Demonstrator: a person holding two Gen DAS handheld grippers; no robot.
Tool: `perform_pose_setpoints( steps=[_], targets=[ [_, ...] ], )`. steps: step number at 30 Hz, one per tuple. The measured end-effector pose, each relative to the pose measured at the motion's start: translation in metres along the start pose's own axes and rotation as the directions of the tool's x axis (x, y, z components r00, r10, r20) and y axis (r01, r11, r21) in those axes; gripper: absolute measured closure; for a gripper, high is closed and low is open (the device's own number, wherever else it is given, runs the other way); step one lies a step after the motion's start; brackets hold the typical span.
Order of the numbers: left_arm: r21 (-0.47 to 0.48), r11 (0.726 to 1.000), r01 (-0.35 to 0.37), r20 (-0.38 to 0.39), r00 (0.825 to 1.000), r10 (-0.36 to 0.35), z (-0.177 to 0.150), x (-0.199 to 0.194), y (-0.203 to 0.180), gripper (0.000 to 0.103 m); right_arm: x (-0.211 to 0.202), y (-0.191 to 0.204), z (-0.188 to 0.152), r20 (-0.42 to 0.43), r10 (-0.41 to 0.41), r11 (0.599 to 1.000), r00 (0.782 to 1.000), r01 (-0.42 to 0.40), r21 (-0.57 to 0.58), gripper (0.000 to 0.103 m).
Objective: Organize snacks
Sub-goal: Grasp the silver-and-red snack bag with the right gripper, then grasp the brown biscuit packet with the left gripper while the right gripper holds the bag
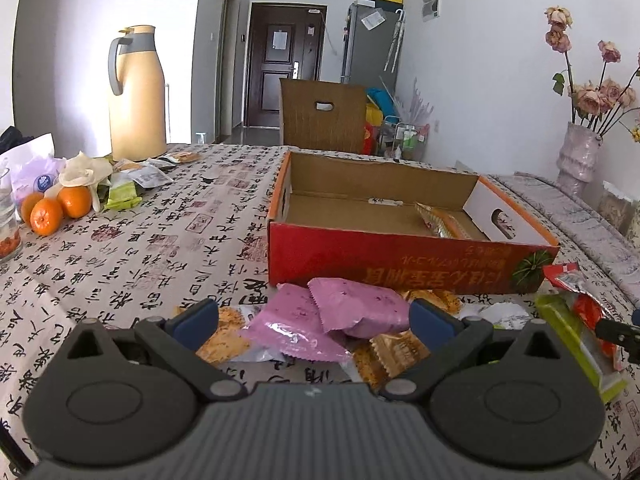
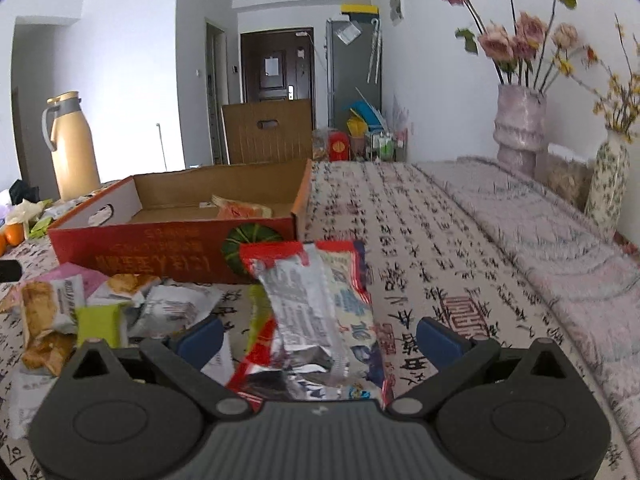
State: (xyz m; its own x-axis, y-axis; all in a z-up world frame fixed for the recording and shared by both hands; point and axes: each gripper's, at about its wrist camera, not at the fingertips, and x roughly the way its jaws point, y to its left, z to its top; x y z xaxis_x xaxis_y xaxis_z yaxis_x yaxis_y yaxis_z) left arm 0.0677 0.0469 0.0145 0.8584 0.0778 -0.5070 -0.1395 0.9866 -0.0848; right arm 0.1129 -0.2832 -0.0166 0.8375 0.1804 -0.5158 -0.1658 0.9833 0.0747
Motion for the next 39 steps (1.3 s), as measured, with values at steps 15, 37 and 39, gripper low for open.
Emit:
perform_pose_setpoints(
  steps=[15,37,39],
  targets=[
    [-0.001,1.0,0.008,0.002,1.0,-0.008,0.001,-0.001,0.002,0.0,0.03,-0.007,0.008,-0.067,0.045,0.993,0.997,-0.037,0.108,0.042],
    [0.123,0.991,-0.055,-0.102,0.992,0.068,-0.002,0.019,0.051,0.0,-0.01,0.004,0.008,0.083,-0.005,0.992,0.997,-0.006,0.129,0.061],
    [0.164,0.985,-0.048,-0.125,0.99,0.069,-0.005,0.025,0.053,0.0,-0.01,0.004,0.007,0.08,-0.014,0.991,0.997,0.003,0.133,0.061]
  ],
)
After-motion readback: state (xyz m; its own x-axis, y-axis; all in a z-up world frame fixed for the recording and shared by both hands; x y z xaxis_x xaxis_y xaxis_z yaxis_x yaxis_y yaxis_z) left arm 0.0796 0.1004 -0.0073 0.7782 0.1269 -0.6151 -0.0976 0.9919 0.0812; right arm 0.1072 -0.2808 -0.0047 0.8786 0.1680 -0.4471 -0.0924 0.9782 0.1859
